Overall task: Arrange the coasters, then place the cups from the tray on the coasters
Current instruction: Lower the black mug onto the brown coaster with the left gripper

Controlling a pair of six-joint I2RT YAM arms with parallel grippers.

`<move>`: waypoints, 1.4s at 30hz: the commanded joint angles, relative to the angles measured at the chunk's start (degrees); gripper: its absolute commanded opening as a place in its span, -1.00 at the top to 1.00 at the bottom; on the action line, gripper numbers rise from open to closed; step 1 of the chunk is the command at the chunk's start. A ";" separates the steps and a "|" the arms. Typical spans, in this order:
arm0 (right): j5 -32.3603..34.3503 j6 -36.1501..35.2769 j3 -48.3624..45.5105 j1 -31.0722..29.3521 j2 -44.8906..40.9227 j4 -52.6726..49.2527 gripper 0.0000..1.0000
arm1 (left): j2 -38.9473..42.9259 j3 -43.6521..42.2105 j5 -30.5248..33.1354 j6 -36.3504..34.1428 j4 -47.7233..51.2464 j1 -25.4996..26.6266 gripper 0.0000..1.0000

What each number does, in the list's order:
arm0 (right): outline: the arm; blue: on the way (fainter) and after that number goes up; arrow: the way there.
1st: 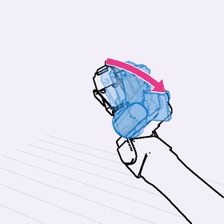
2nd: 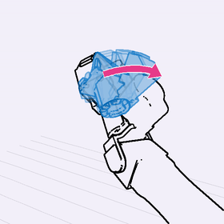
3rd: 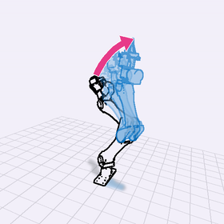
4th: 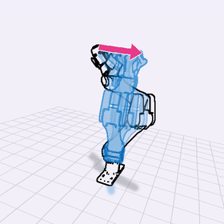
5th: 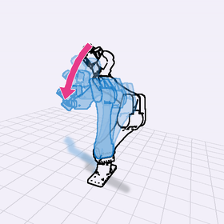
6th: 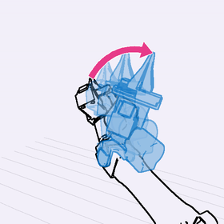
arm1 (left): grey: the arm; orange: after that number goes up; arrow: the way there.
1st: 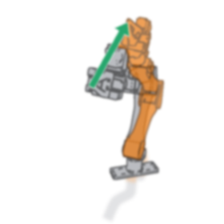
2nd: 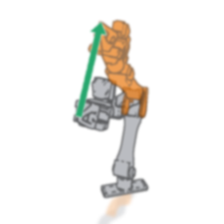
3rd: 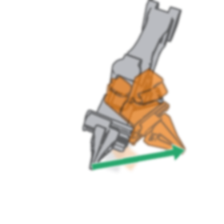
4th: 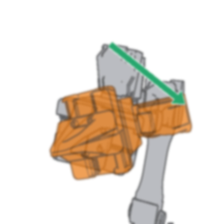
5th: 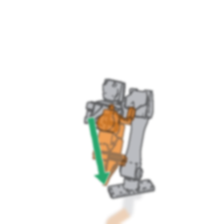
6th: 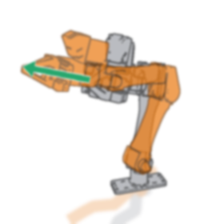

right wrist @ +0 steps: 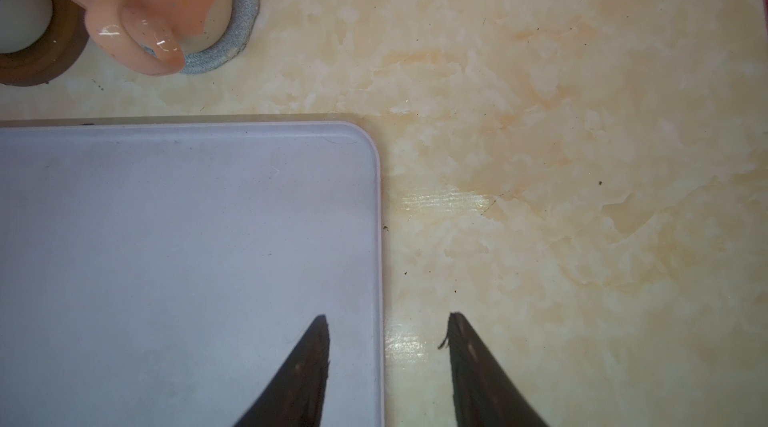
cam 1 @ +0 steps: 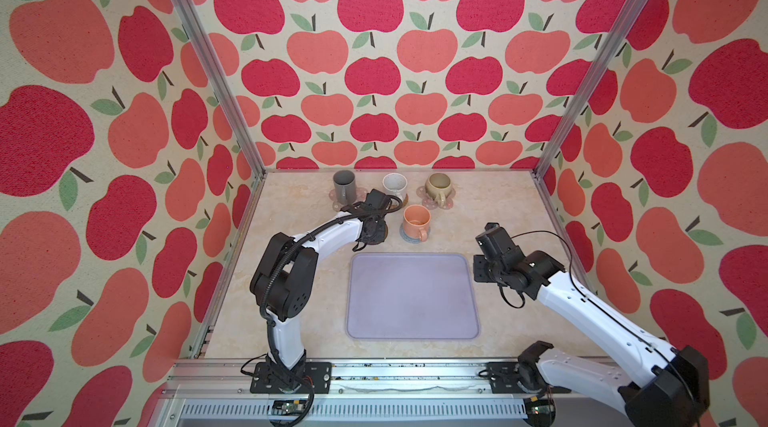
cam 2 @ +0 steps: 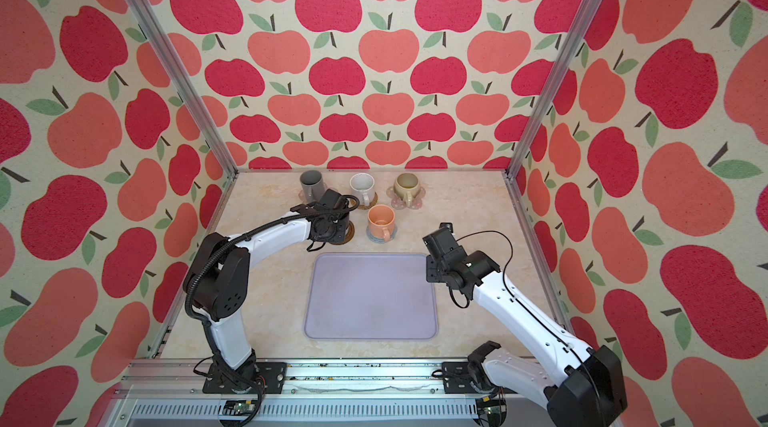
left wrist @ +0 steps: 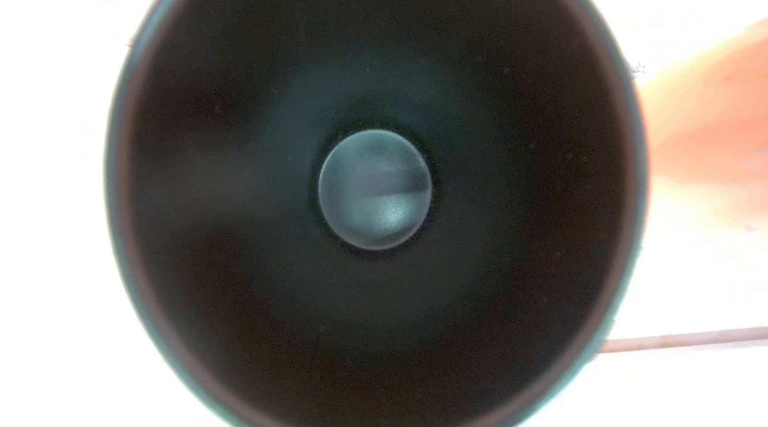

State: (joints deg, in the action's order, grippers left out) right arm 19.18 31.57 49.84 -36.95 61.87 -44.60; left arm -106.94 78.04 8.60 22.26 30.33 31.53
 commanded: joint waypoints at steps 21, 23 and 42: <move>0.46 -0.11 -2.17 0.43 -3.65 -1.08 0.02 | -1.44 1.50 3.02 5.03 0.97 2.78 0.93; 0.51 -0.03 -2.41 0.47 -4.27 -1.28 0.02 | -0.94 1.16 3.76 5.07 0.61 2.68 0.96; 0.32 0.59 -3.18 0.47 -5.26 -1.34 0.01 | -0.30 0.56 4.32 4.95 -1.70 1.75 0.99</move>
State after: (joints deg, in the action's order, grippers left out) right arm 19.18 31.59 47.22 -36.93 57.52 -44.66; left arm -107.48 78.17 11.18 26.28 30.50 33.71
